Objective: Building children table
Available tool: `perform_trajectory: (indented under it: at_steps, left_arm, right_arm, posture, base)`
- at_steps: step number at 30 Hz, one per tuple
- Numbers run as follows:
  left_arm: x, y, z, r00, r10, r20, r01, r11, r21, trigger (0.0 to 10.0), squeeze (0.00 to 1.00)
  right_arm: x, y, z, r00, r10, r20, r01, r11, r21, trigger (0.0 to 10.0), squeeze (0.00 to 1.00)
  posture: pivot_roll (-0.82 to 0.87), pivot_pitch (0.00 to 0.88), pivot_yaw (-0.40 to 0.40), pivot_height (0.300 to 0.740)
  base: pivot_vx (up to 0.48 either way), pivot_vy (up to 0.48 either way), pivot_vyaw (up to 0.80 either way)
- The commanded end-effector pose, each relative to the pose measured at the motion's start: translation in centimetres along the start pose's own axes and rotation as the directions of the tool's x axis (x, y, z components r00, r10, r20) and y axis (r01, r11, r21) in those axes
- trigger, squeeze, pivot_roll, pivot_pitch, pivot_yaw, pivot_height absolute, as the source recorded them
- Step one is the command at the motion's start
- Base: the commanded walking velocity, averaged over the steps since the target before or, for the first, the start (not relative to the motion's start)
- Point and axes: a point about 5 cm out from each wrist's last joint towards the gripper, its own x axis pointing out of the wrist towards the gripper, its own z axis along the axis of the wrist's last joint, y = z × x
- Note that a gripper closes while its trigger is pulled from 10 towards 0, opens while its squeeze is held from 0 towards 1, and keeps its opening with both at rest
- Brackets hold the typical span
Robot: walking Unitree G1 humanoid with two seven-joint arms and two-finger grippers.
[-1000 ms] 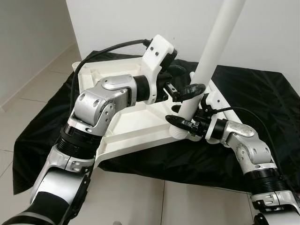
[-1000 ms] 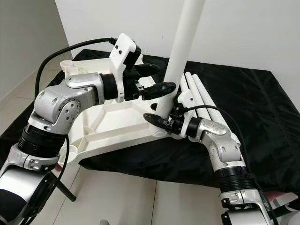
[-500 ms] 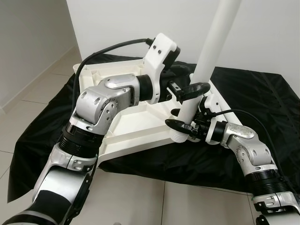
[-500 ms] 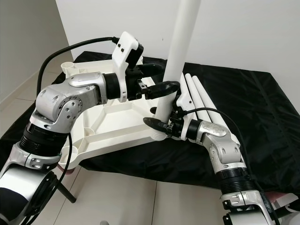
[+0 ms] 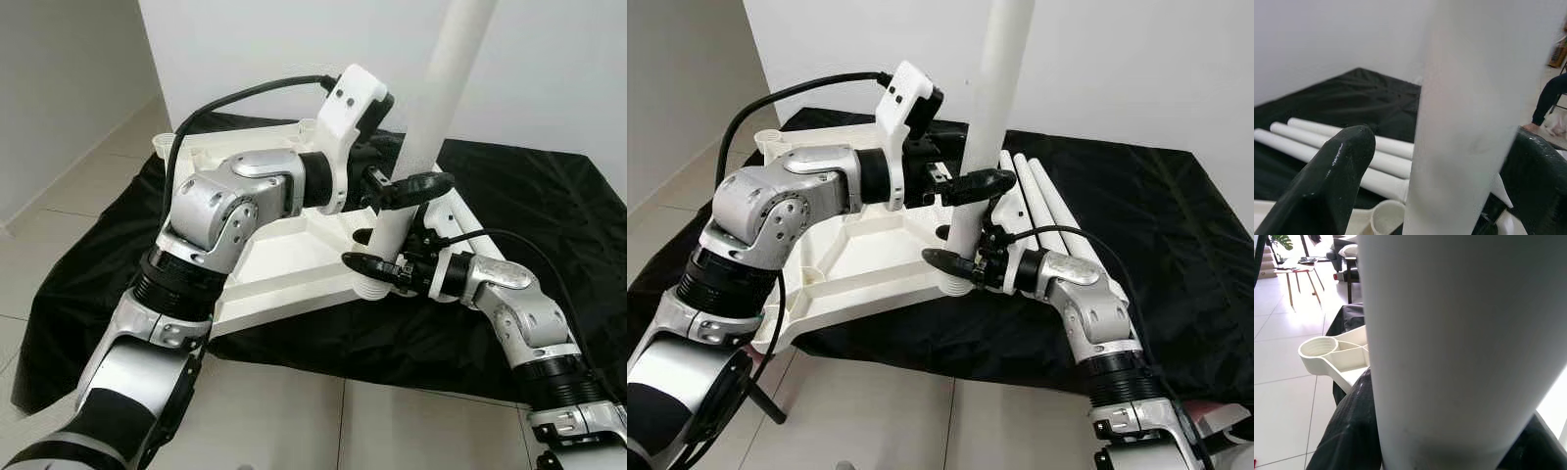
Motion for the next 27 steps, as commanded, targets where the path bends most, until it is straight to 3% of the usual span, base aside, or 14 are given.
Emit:
perform_trajectory:
  at_steps: [1,3,4,26,27]
  left_arm:
    - [0.37,-0.42,0.14,0.998,-0.060,-0.020,0.061,0.998,0.003,4.6,0.00]
    - [0.38,-0.37,0.13,0.998,-0.058,-0.021,0.058,0.998,0.004,4.6,0.00]
    - [0.39,-0.32,0.13,0.998,-0.056,-0.022,0.056,0.998,0.002,0.0,0.00]
    - [0.37,0.06,-0.01,0.999,-0.041,-0.024,0.041,0.999,-0.003,0.0,0.00]
    - [0.36,0.15,-0.07,0.999,-0.032,-0.030,0.032,0.999,0.000,3.0,0.00]
  right_arm:
    - [0.30,0.17,0.49,1.000,0.009,0.002,-0.009,0.999,-0.038,10.0,0.00]
    - [0.32,0.15,0.51,1.000,0.007,0.003,-0.007,0.999,-0.039,10.0,0.00]
    - [0.31,0.13,0.55,1.000,0.006,0.004,-0.006,0.999,-0.039,10.0,0.00]
    - [0.37,-0.22,0.78,0.997,-0.059,0.043,0.060,0.998,-0.030,10.0,0.00]
    - [0.38,-0.28,0.81,0.997,-0.064,0.049,0.066,0.998,-0.021,10.0,0.00]
  posture:
    - [-0.08,0.034,0.025,0.740]
    - [-0.08,0.035,0.025,0.740]
    - [-0.08,0.037,0.025,0.740]
    - [-0.07,0.043,0.031,0.740]
    - [-0.07,0.038,0.029,0.740]
  base:
    - [0.000,0.000,0.00]
    - [0.000,0.000,0.00]
    - [0.000,0.000,0.00]
    - [0.000,0.000,0.00]
    - [0.000,0.000,0.00]
